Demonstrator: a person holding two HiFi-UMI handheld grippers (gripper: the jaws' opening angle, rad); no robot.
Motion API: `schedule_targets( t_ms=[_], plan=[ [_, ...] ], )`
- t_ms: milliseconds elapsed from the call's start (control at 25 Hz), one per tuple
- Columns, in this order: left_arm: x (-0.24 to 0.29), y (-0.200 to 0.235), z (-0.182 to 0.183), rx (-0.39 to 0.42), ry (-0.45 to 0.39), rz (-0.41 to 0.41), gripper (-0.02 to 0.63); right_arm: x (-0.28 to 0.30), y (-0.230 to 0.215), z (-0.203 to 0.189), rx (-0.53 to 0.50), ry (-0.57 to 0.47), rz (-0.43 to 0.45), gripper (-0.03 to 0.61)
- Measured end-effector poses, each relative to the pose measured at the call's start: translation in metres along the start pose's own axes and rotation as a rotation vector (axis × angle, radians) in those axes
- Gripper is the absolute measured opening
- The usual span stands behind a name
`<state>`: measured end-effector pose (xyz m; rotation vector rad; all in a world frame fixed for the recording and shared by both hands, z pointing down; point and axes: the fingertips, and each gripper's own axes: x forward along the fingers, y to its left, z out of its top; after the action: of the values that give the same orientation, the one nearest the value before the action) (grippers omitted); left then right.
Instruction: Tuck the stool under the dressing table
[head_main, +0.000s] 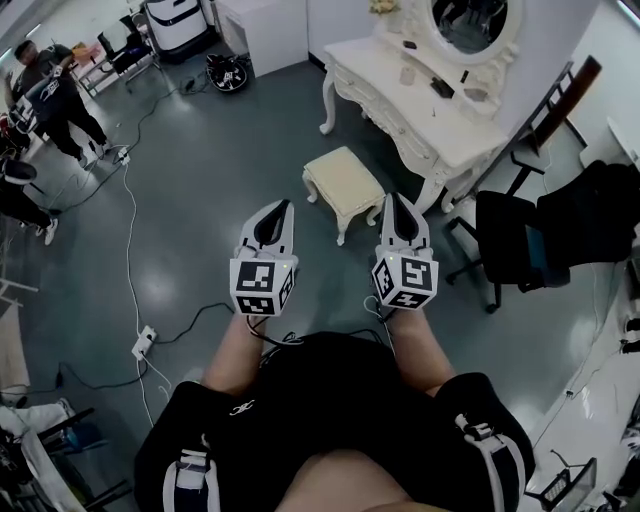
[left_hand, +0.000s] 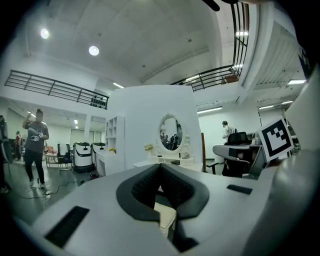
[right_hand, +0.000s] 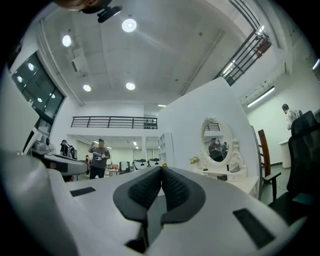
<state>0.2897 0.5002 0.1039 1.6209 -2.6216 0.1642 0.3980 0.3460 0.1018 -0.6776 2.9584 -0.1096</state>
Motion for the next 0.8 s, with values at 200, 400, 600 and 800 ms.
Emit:
schedule_targets(
  t_ms=[200,400,600,800],
  plan=[
    [-0.005,0.010,-0.009,-0.008,0.011,-0.020,0.017,-0.003,0.013,-0.006,0.000,0.006,-0.014,0.015],
    [-0.003,0.020,-0.015,-0.030,0.018,-0.025,0.017,0.002,0.017,-0.011,-0.004,0.019,-0.019,0.015],
    [0.007,0.032,-0.019,-0.040,0.017,-0.020,0.017,0.019,0.021,-0.014,-0.008,0.010,-0.009,0.015],
    [0.043,0.051,-0.028,-0.044,0.024,-0.012,0.017,0.058,0.015,-0.026,-0.023,0.015,0.007,0.015]
  ],
)
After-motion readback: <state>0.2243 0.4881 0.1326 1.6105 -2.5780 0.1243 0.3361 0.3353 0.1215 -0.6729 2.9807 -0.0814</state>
